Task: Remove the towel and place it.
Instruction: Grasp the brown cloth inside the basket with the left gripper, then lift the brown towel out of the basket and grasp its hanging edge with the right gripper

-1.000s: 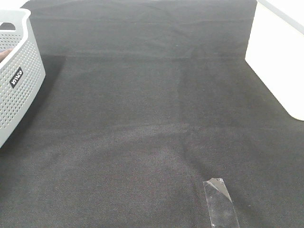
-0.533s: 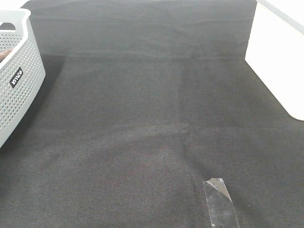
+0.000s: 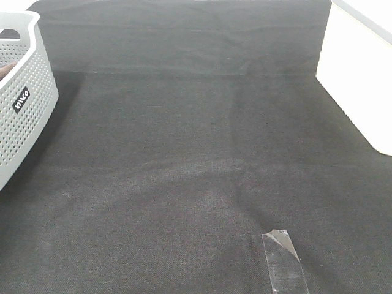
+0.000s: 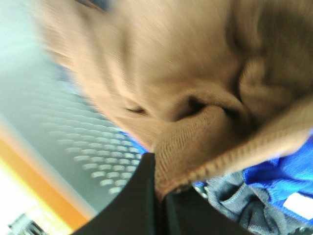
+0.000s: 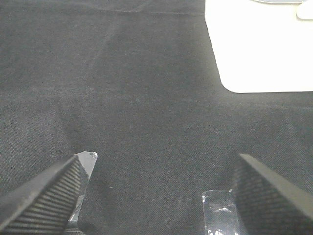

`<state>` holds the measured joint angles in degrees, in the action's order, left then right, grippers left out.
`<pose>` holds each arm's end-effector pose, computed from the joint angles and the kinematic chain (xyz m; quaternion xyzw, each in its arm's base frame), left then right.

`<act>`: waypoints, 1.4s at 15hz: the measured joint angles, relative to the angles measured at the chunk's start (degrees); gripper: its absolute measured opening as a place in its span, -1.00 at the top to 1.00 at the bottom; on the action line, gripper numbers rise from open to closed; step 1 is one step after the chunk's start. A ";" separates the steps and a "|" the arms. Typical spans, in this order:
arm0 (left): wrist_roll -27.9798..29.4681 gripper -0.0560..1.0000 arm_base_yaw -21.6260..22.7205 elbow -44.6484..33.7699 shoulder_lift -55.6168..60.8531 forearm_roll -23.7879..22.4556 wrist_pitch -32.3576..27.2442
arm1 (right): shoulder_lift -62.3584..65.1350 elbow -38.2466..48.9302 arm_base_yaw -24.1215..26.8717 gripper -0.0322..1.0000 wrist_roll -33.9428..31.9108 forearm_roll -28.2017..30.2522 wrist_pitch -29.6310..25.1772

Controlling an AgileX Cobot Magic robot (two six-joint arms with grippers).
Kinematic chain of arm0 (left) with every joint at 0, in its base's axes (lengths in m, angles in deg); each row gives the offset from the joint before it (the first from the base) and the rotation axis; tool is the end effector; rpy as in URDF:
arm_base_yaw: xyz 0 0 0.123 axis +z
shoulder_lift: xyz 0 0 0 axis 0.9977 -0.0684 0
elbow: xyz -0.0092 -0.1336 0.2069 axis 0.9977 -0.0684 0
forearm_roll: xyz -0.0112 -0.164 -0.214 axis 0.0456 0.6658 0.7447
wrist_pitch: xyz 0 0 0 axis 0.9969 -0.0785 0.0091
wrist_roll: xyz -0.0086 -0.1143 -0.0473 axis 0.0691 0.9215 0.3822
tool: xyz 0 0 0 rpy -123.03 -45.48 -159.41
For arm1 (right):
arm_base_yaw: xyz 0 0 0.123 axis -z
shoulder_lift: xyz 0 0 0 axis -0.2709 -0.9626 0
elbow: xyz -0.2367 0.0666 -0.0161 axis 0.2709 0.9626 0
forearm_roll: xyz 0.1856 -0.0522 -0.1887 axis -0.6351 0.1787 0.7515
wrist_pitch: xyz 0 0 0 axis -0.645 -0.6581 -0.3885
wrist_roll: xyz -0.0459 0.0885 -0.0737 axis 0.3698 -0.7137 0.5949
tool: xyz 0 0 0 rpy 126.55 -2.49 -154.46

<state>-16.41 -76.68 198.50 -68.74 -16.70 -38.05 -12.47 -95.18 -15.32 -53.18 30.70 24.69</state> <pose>0.4531 0.1089 0.2253 0.4116 0.8753 0.2352 0.0960 0.0788 0.0096 0.2728 -0.0345 0.8485 0.0229 0.5275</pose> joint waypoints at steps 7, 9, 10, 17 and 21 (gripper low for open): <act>10.54 0.89 -9.97 8.25 9.11 9.17 -3.84 | 0.00 0.00 0.00 -0.56 0.00 0.00 0.00; 12.72 0.89 -15.41 8.31 13.98 9.28 -4.13 | 0.00 0.00 0.00 -0.56 0.00 0.00 0.00; 13.87 0.89 -17.42 8.31 16.10 9.28 -3.61 | 0.00 0.00 0.00 -0.56 0.00 0.00 0.00; 21.94 0.89 -32.72 8.31 26.64 9.28 -1.20 | -2.64 -0.34 0.00 -0.56 3.32 -1.95 0.57; 16.84 0.89 -43.20 8.31 27.04 11.12 -2.46 | -15.41 -1.26 0.00 -0.56 29.56 -24.64 10.89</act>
<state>0.44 -119.88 206.81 -41.70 -5.58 -40.51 -27.88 -96.44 -15.32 -23.61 6.06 35.58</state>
